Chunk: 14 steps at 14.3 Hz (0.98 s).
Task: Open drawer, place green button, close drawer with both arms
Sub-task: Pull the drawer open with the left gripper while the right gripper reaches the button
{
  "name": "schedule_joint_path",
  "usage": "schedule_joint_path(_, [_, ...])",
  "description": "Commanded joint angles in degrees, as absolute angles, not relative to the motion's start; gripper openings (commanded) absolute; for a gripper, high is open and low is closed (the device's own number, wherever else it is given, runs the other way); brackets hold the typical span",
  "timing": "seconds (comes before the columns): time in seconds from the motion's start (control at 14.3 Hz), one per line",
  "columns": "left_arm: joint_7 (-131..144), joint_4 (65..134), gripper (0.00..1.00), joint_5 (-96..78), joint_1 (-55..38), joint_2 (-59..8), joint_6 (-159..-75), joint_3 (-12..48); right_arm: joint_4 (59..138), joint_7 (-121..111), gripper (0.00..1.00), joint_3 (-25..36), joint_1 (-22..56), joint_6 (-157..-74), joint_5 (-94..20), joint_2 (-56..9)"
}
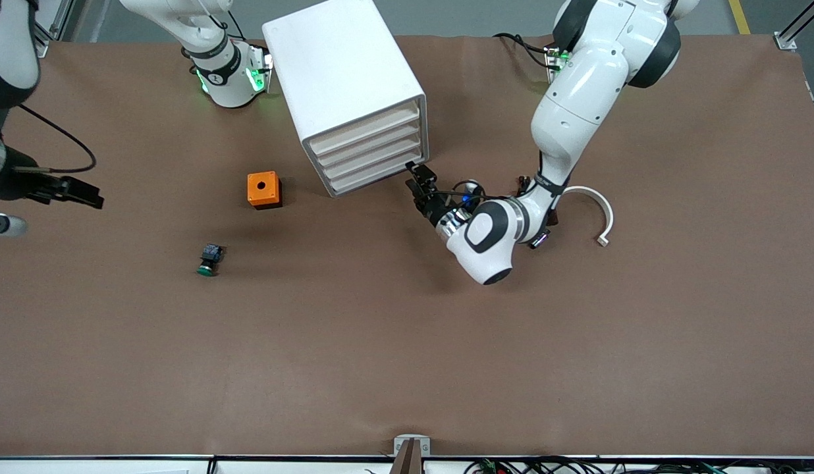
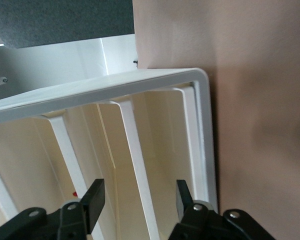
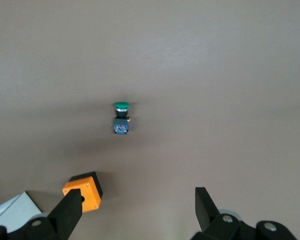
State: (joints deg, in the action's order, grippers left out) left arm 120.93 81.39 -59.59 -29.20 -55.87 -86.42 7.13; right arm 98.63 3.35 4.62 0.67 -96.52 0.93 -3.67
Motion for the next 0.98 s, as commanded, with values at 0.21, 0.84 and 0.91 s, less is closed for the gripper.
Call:
schedule_joint_path(0.21, [122.3, 80.7, 0.65, -61.0, -33.8, -56.5, -85.3, 6.9, 111.2, 8.7, 1.00, 4.7, 2.7, -111.1, 0.2, -3.4])
schedule_joint_path(0.84, [122.1, 80.9, 0.16, -61.3, -34.7, -57.0, -85.2, 6.9, 126.3, 13.7, 1.00, 4.7, 7.7, -147.1, -2.5, -16.9])
schedule_joint_path(0.91, [122.1, 80.8, 0.13, -61.2, -34.5, -57.0, -85.2, 6.9, 126.3, 13.5, 1.00, 4.7, 7.6, -148.7, -2.5, -18.3])
